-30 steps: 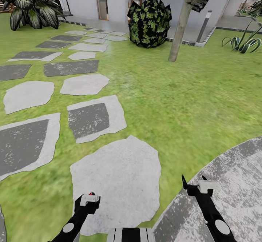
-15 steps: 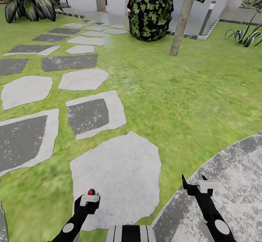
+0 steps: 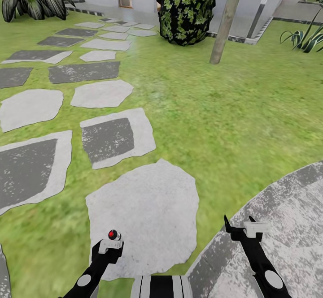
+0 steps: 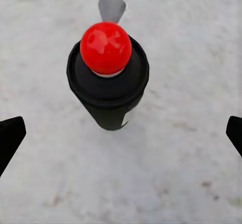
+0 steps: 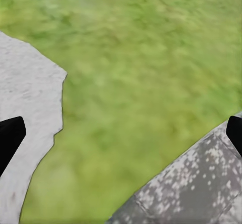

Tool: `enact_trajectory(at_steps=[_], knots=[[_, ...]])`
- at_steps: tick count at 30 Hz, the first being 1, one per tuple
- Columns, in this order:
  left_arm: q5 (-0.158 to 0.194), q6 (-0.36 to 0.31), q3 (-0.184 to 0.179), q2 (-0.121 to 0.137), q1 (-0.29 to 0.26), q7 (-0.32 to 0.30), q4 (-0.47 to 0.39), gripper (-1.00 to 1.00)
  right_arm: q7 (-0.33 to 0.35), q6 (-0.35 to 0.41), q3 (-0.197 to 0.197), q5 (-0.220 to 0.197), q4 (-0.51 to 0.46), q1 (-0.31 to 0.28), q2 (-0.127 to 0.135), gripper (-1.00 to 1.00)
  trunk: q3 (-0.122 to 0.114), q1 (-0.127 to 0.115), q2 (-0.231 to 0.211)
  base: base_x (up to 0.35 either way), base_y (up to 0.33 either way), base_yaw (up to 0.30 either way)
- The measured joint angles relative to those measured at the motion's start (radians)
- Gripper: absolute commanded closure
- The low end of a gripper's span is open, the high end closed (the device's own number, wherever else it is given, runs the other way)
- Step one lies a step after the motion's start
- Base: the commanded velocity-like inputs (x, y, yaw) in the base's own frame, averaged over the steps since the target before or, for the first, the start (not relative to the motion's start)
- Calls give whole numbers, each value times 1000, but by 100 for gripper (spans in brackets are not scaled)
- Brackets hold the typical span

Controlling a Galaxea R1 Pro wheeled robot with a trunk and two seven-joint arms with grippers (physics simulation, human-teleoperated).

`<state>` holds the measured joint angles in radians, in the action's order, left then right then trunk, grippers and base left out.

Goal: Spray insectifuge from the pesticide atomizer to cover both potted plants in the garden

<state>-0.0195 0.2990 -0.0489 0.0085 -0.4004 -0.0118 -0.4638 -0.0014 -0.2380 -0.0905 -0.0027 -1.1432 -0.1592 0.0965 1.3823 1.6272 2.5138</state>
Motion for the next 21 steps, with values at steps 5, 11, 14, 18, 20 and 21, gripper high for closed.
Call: enact_trajectory(at_steps=[5,11,14,18,20,21], knots=[[0,1,0,0,0,0,1,-100,0,0,0,0,0,0,0,-100,0,0,0,17,1,0],[0,1,1,0,-1,1,1,-100,0,0,0,1,0,0,-1,-100,0,0,0,73,25,0],[0,2,1,0,-1,1,1,-100,0,0,0,1,0,0,-1,-100,0,0,0,18,5,0],[0,2,1,-1,-1,1,1,-100,0,0,0,1,0,0,-1,-100,0,0,0,6,2,0],[0,2,1,-1,-1,1,1,-100,0,0,0,1,0,0,-1,-100,0,0,0,2,1,0],[0,2,0,-1,-1,1,1,-100,0,0,0,0,0,0,-1,-100,0,0,0,1,0,0]])
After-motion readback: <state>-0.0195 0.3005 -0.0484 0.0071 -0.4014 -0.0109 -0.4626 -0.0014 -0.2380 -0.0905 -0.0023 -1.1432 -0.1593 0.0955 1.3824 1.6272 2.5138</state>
